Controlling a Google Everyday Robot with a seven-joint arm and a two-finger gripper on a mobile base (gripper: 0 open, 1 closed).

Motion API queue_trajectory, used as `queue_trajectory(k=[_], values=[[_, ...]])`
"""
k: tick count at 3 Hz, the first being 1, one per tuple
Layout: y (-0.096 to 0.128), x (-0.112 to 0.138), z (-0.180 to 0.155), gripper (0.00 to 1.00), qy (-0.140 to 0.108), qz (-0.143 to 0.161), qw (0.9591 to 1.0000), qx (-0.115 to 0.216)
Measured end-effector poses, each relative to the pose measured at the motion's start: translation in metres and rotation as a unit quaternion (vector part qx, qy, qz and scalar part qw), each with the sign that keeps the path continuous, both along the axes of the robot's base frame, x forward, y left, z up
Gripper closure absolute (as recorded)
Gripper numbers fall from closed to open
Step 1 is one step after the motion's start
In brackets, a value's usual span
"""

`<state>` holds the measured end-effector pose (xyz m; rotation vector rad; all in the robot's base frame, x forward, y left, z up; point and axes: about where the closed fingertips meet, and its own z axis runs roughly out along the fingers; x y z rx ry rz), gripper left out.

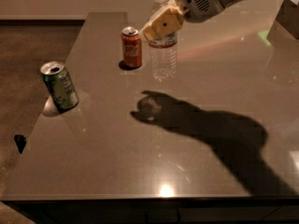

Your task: Move water bottle near coke can

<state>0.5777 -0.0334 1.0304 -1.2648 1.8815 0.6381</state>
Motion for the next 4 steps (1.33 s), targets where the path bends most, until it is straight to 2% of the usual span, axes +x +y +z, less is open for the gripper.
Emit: queue_trajectory(k=[1,2,3,4], values=[[-0.001,0.025,-0.005,1.0,0.001,-0.011,0.9999,0.011],[-0.008,0.05,-0.016,1.0,-0.001,-0.038,0.9991,0.02],[-0.012,0.06,-0.023,1.0,-0.001,-0.05,0.9985,0.024],[-0.006,0.067,-0.031,1.0,-0.001,-0.047,0.9984,0.031]])
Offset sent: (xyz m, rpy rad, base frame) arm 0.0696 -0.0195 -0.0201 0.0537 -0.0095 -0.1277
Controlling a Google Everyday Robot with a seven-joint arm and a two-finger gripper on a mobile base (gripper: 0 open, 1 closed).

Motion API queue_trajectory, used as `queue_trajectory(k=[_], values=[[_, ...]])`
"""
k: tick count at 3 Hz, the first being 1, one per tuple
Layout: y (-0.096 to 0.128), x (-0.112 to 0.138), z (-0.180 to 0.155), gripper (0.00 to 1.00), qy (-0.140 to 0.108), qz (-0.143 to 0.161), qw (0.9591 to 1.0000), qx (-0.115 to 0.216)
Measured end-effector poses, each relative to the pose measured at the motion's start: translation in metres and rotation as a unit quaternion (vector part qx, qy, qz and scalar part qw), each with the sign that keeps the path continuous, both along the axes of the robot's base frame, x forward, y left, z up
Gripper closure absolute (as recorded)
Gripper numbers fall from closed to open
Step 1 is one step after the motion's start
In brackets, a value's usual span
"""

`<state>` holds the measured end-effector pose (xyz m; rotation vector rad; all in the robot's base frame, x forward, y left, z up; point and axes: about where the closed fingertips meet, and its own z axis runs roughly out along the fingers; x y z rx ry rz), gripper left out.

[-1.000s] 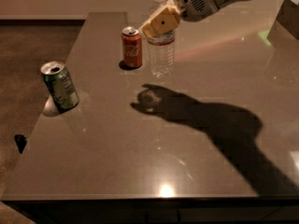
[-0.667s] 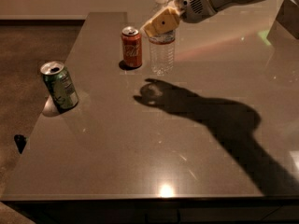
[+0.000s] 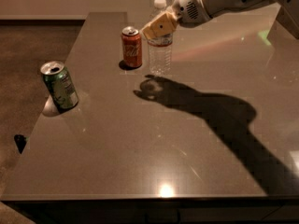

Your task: Move water bottle near coke can

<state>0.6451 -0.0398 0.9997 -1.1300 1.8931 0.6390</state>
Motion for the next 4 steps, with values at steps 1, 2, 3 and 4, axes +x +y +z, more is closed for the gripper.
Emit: queue_trajectory(k=[1,2,3,4], values=[[0.009,0.006,-0.01,1.0,0.007,0.006,0.9999,0.012],[0.021,0.012,-0.021,1.0,0.005,0.013,0.9996,0.024],[0.029,0.018,-0.028,0.83,-0.012,0.012,0.9993,0.034],[0.032,0.024,-0.035,0.61,-0.011,0.013,0.9991,0.04]])
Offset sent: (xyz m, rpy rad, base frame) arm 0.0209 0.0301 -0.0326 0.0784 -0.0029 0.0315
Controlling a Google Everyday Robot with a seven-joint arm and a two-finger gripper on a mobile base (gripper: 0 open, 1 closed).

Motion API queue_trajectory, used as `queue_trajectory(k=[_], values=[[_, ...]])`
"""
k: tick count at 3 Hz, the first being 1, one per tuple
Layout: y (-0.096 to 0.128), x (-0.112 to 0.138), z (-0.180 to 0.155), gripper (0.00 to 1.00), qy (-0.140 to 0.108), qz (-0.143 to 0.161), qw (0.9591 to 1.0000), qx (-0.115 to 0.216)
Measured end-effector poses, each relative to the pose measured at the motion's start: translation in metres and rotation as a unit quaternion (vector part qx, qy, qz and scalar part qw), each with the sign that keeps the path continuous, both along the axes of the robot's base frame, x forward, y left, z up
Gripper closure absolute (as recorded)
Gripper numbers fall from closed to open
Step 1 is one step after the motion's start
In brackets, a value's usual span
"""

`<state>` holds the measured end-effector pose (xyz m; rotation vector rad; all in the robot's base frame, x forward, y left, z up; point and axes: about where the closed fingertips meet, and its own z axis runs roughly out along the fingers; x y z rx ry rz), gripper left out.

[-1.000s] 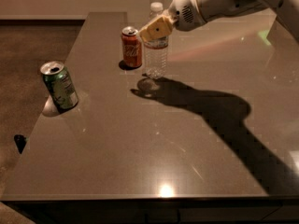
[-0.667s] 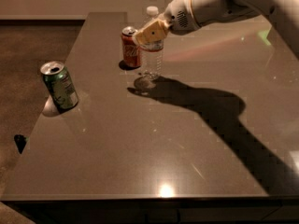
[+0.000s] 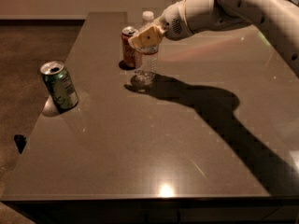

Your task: Move water bottle near coke can

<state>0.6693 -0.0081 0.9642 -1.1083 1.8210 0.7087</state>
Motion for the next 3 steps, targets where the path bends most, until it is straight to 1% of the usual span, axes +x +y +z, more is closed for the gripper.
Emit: queue_trajectory(k=[2,3], values=[[0.0024,0.0031,-0.0066,0.13,0.004,0.004,1.0,0.002],[0.005,0.0028,-0.0073,0.0,0.005,0.006,1.0,0.002]])
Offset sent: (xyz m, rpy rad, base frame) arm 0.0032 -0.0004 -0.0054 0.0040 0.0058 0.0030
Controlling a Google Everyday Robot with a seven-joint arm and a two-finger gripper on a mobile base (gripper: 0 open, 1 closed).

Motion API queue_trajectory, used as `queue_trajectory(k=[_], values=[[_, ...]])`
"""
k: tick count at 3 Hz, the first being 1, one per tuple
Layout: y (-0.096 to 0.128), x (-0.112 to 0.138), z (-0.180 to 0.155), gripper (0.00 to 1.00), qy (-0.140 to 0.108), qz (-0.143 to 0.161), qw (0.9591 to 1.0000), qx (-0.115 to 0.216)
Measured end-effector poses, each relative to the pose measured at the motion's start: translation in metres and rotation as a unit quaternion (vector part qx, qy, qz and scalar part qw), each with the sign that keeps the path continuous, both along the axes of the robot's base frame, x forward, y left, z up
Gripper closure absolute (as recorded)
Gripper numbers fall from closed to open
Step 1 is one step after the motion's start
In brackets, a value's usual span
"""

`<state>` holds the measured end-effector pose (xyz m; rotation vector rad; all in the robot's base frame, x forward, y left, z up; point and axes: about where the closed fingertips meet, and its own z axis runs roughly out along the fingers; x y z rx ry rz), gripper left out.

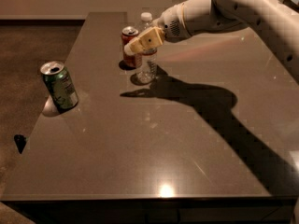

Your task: Move water bottle near coke can

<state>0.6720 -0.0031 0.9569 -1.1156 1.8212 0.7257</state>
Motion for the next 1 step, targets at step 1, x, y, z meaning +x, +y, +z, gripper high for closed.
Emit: queue_trajectory(k=[1], values=[[0.0,0.0,0.0,0.0,0.0,0.0,1.0,0.0]])
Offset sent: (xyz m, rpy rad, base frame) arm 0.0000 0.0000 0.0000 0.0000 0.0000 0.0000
